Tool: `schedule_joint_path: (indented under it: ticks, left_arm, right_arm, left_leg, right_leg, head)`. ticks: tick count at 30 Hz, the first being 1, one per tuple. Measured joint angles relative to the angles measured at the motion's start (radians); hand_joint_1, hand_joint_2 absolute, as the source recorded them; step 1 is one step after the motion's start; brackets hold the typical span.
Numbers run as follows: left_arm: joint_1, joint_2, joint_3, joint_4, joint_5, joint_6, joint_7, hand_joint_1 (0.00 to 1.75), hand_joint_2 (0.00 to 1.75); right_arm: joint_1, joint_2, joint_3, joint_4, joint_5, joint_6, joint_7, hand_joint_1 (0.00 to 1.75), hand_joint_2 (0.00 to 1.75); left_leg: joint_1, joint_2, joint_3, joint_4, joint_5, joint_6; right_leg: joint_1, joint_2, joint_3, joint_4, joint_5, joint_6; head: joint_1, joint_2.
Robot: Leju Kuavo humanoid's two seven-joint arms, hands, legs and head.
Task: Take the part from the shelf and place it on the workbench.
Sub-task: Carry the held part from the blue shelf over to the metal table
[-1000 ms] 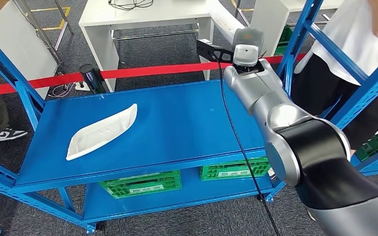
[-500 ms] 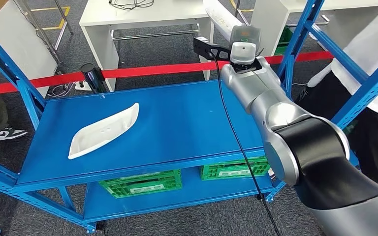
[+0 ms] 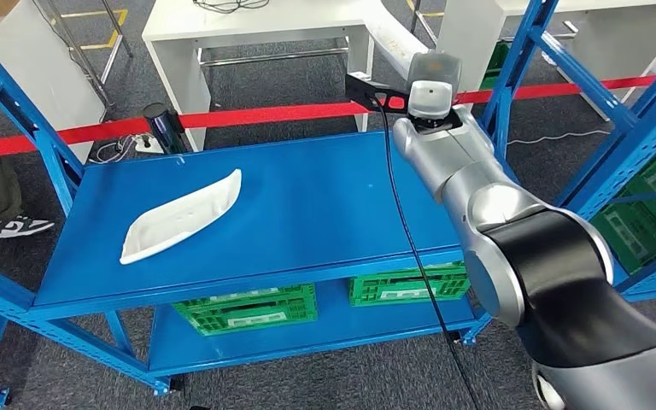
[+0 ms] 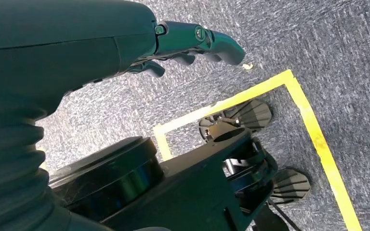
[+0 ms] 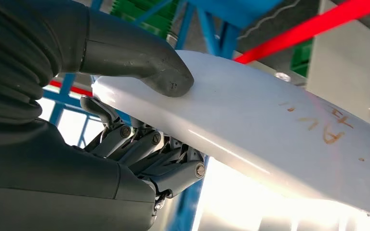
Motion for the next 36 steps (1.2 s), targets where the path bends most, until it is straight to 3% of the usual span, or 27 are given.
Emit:
schedule_joint_path:
  ticks: [2,3,6,7,8,9,11,13,15,17,18,19,21,22,23,25,27,29,30,32,33,34,36]
  left_arm:
    - [0.000,0.000,-0.002,0.000,-0.002,0.000,0.000,0.00,1.75]
    - [0.000,0.000,-0.003,0.000,-0.003,0.000,0.000,0.00,1.75]
    - [-0.002,0.000,-0.007,0.000,-0.006,0.000,-0.001,0.00,1.75]
    - [-0.002,0.000,-0.008,0.000,-0.006,0.000,-0.001,0.00,1.75]
    - [-0.002,0.000,-0.008,0.000,-0.006,0.000,-0.001,0.00,1.75]
    - [-0.002,0.000,-0.010,0.000,-0.007,0.000,-0.002,0.00,1.75]
    - [-0.004,0.001,-0.013,-0.001,-0.008,0.000,-0.002,0.00,1.75]
    - [-0.007,0.002,-0.015,-0.002,-0.010,0.000,-0.002,0.00,1.75]
    - [-0.009,0.002,-0.017,-0.002,-0.013,0.000,-0.003,0.00,1.75]
    - [-0.010,0.001,-0.018,-0.003,-0.016,0.000,-0.003,0.00,1.75]
    - [-0.010,0.001,-0.018,-0.003,-0.017,0.000,-0.003,0.00,1.75]
    - [-0.011,0.001,-0.019,-0.003,-0.018,0.000,-0.003,0.00,1.75]
    - [-0.011,0.001,-0.022,-0.004,-0.018,0.000,-0.003,0.00,1.75]
    - [-0.011,0.000,-0.023,-0.004,-0.018,0.000,-0.004,0.00,1.75]
    - [-0.010,0.000,-0.023,-0.004,-0.018,0.000,-0.004,0.00,1.75]
    - [-0.008,0.000,-0.023,-0.004,-0.018,0.000,-0.005,0.00,1.75]
    - [-0.006,-0.001,-0.024,-0.004,-0.018,0.000,-0.009,0.00,1.75]
    - [-0.005,-0.002,-0.024,-0.005,-0.018,0.000,-0.012,0.00,1.75]
    - [-0.004,-0.002,-0.024,-0.005,-0.018,0.000,-0.013,0.00,1.75]
    - [-0.002,-0.002,-0.024,-0.005,-0.018,0.000,-0.014,0.00,1.75]
    - [-0.001,-0.002,-0.024,-0.005,-0.018,0.000,-0.013,0.00,1.75]
    - [0.000,-0.002,-0.024,-0.005,-0.017,0.000,-0.012,0.00,1.75]
    - [-0.002,-0.002,-0.024,-0.005,-0.016,0.000,-0.011,0.00,1.75]
  right_arm:
    - [0.001,-0.001,0.000,0.000,0.000,0.000,0.000,1.62,1.75]
    - [0.000,-0.001,0.000,0.000,0.000,-0.001,0.000,1.62,1.75]
    - [0.001,-0.001,0.000,0.000,0.000,-0.002,-0.004,1.62,1.75]
    - [0.001,-0.001,0.000,0.000,0.000,-0.002,-0.004,1.62,1.75]
    - [0.002,-0.001,0.000,0.000,0.000,-0.002,-0.005,1.62,1.75]
    - [0.002,-0.001,0.000,0.000,0.000,-0.002,-0.005,1.62,1.75]
    - [0.001,-0.001,0.000,0.000,0.000,-0.002,-0.003,1.62,1.75]
    - [0.000,-0.001,0.000,0.000,0.000,-0.002,0.000,1.62,1.75]
    - [0.000,-0.001,0.000,0.000,0.000,-0.002,0.001,1.62,1.75]
    - [0.000,-0.004,0.000,0.000,0.000,-0.003,0.001,1.62,1.75]
    - [0.000,-0.006,0.000,0.000,0.000,-0.003,0.001,1.62,1.75]
    - [-0.001,-0.009,0.000,0.000,0.000,-0.004,0.000,1.62,1.75]
    - [0.000,-0.012,0.000,0.000,0.000,-0.005,-0.001,1.62,1.75]
    - [0.002,-0.013,0.000,0.000,0.000,-0.005,-0.001,1.62,1.75]
    - [0.004,-0.014,0.000,0.000,0.000,-0.005,-0.002,1.62,1.75]
    - [0.008,-0.016,0.000,0.000,0.000,-0.006,-0.002,1.62,1.75]
    - [0.006,-0.016,0.000,0.000,0.000,-0.007,-0.001,1.62,1.75]
    - [0.006,-0.017,0.000,0.000,0.000,-0.008,-0.001,1.62,1.75]
    - [0.007,-0.017,0.000,0.000,0.000,-0.009,-0.001,1.62,1.75]
    - [0.008,-0.018,0.000,-0.001,0.000,-0.009,-0.001,1.62,1.75]
    - [0.007,-0.018,0.000,0.000,0.000,-0.009,-0.001,1.62,1.75]
    - [0.006,-0.017,0.000,0.000,0.000,-0.009,-0.001,1.62,1.75]
    - [0.005,-0.016,0.000,0.000,0.000,-0.008,-0.001,1.62,1.75]
  left_leg:
    - [0.002,-0.001,-0.010,0.007,-0.007,-0.010]
    - [0.002,0.000,-0.020,0.028,-0.027,-0.012]
    - [-0.002,0.001,-0.076,0.190,-0.136,-0.010]
    - [-0.004,0.001,-0.091,0.240,-0.158,-0.008]
    - [-0.006,0.001,-0.093,0.262,-0.162,-0.004]
    - [-0.009,0.001,-0.078,0.249,-0.148,0.002]
    - [-0.019,0.001,-0.004,0.135,-0.099,0.022]
    - [-0.030,0.002,0.060,0.027,-0.072,0.034]
    - [-0.038,0.002,0.067,-0.001,-0.062,0.037]
    - [-0.036,0.003,0.055,-0.014,-0.038,0.048]
    - [-0.034,0.004,0.049,-0.021,-0.022,0.056]
    - [-0.031,0.006,0.039,-0.026,-0.007,0.062]
    - [-0.031,0.007,0.013,-0.027,0.017,0.070]
    - [-0.032,0.007,-0.004,-0.026,0.029,0.071]
    - [-0.032,0.007,-0.020,-0.024,0.040,0.071]
    - [-0.031,0.008,-0.057,-0.016,0.062,0.067]
    - [-0.031,0.008,-0.087,-0.003,0.077,0.059]
    - [-0.033,0.007,-0.102,0.006,0.089,0.047]
    - [-0.034,0.006,-0.105,0.006,0.096,0.041]
    - [-0.032,0.004,-0.108,0.004,0.105,0.028]
    - [-0.031,0.002,-0.114,0.013,0.092,0.022]
    - [-0.029,0.001,-0.124,0.039,0.061,0.016]
    - [-0.028,0.001,-0.152,0.144,-0.036,0.008]
  right_leg:
    - [-0.002,-0.001,-0.009,-0.002,0.002,-0.017]
    - [-0.003,-0.001,-0.012,-0.004,0.008,-0.025]
    - [0.003,-0.003,-0.027,-0.008,0.024,-0.042]
    - [0.007,-0.003,-0.035,-0.008,0.030,-0.045]
    - [0.011,-0.003,-0.042,-0.008,0.037,-0.046]
    - [0.015,-0.003,-0.050,-0.008,0.044,-0.047]
    - [0.019,-0.003,-0.063,-0.008,0.058,-0.045]
    - [0.021,-0.004,-0.069,-0.012,0.074,-0.037]
    - [0.018,-0.006,-0.069,-0.024,0.094,-0.024]
    - [0.016,-0.006,-0.072,-0.036,0.105,-0.011]
    - [0.016,-0.005,-0.078,-0.027,0.087,-0.006]
    - [0.016,-0.005,-0.090,0.003,0.049,-0.003]
    - [0.016,-0.004,-0.119,0.109,-0.048,0.002]
    - [0.016,-0.004,-0.131,0.171,-0.078,0.005]
    - [0.016,-0.004,-0.134,0.215,-0.087,0.007]
    - [0.014,-0.004,-0.094,0.217,-0.052,0.010]
    - [0.014,-0.005,0.001,0.098,-0.031,0.009]
    - [0.018,-0.003,0.065,0.001,-0.051,0.000]
    - [0.021,-0.002,0.073,-0.017,-0.059,-0.007]
    - [0.021,-0.003,0.066,-0.024,-0.047,-0.024]
    - [0.019,-0.004,0.060,-0.026,-0.037,-0.033]
    - [0.018,-0.005,0.052,-0.030,-0.025,-0.040]
    - [0.016,-0.006,0.029,-0.033,-0.001,-0.048]
  head:
    - [-0.001,0.000]
    - [-0.001,0.000]
    - [-0.003,0.000]
    - [-0.003,0.000]
    - [-0.003,0.000]
    - [-0.003,0.000]
    - [-0.003,0.000]
    - [-0.002,0.000]
    - [-0.003,0.000]
    - [-0.003,0.000]
    - [-0.002,0.000]
    - [-0.001,0.000]
    - [0.000,0.000]
    - [0.000,0.000]
    - [0.000,0.000]
    - [0.000,0.000]
    - [0.001,0.000]
    - [0.000,0.000]
    - [0.000,0.000]
    - [0.001,0.000]
    - [0.000,0.000]
    - [-0.001,0.000]
    - [-0.003,0.000]
